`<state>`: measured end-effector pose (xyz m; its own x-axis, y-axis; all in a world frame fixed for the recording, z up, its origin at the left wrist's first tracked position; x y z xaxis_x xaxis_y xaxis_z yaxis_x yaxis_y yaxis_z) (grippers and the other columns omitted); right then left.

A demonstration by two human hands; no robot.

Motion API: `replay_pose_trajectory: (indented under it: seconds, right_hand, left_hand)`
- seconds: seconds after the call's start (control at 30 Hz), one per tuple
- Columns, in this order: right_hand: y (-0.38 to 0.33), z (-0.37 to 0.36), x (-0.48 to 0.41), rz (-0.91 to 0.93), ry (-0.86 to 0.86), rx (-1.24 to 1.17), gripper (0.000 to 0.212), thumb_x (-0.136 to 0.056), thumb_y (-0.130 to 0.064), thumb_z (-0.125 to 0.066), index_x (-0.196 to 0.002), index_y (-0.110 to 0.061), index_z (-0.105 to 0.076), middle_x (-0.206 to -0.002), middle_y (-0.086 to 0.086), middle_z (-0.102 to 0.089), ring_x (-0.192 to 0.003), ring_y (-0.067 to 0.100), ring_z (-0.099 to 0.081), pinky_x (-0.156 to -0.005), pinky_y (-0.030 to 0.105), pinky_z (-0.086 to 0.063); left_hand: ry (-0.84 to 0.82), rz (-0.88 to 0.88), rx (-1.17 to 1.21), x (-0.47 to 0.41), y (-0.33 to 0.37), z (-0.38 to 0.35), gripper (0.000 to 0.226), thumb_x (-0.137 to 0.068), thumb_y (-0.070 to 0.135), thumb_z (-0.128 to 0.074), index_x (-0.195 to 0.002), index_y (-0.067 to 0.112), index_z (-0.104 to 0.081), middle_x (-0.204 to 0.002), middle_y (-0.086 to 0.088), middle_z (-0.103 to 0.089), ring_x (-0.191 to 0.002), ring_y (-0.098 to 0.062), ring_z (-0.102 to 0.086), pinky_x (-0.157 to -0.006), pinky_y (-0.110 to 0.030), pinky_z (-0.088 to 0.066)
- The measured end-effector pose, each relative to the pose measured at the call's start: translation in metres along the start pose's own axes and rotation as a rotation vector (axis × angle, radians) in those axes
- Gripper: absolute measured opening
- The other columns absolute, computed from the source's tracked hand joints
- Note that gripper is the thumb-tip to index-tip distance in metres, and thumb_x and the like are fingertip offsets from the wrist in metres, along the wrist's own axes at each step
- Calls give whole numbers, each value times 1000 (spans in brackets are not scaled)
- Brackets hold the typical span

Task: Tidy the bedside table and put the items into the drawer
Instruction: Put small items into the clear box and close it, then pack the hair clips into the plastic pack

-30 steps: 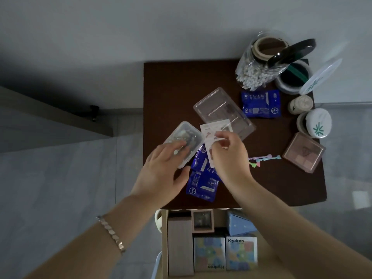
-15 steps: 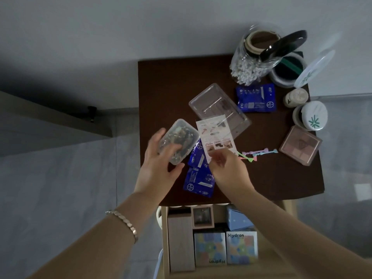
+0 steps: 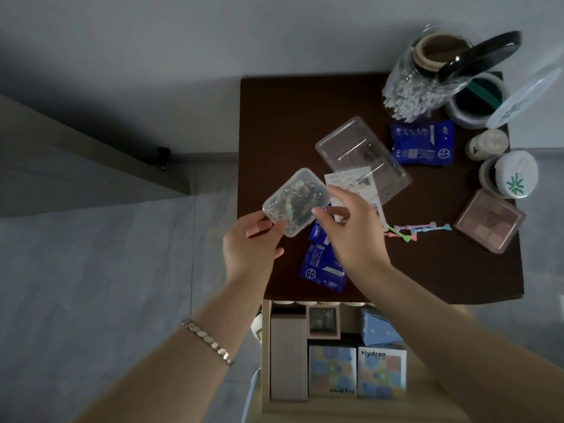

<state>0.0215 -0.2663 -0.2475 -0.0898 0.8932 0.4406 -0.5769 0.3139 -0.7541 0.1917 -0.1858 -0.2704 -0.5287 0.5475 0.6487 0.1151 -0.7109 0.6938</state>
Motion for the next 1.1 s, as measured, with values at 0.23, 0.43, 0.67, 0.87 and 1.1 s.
replay_pose_trajectory:
  seconds: [0.23,0.43,0.67,0.87,1.1]
  right_hand:
    - [-5,-9,-1,-20,107,-57,46,-89,-15,-59,-132,-20,-46,-136,-4,-44,-117,10,-50,-97,29,-46]
    - [15,4,-9,-168,36,-168,45,-85,-20,-65,-127,-24,-49,-125,-6,-46,-85,-1,-55,-60,9,-39]
    - [47,99,-43,-143,196,302,72,-76,-37,-71,-135,-17,-36,-141,8,-32,-131,27,-29,-104,40,-32]
    - [48,59,-76,-19,-121,769,107,-71,-53,-71,-147,-18,-5,-152,19,-7,-140,34,-10,-112,45,-17]
    - [46,70,-21,-88,-134,183,92,-62,-53,-71,-138,-31,-25,-132,5,-38,-117,19,-44,-96,37,-45]
  left_hand:
    - [-16,-24,-81,-7,8,-1,55,-78,18,-73,-128,23,-50,-98,7,-59,-89,-12,-62,-56,-22,-56]
    - [77,22,-9,-1,7,-2,51,-81,8,-67,-127,19,-49,-109,-4,-62,-86,-15,-64,-60,-26,-55]
    - [176,35,94,-6,22,-11,52,-85,6,-62,-132,20,-44,-108,-7,-59,-79,-12,-62,-59,-26,-55]
    - [297,-248,-335,24,62,-21,63,-84,0,-57,-137,20,-29,-139,-9,-28,-124,-23,-34,-92,-37,-46]
    - [-214,-226,-43,53,69,-83,44,-87,22,-59,-128,23,-45,-105,9,-59,-89,-5,-61,-75,-21,-49]
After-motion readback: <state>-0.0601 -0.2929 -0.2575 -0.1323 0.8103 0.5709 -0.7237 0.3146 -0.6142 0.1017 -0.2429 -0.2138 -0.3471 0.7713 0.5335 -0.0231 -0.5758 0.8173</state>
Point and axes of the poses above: each hand's wrist, its own x-axis away from the middle knuckle, its own z-axis out of the back of the hand, y = z × x, the point moved 10 cm from there along -x, towards the middle knuckle
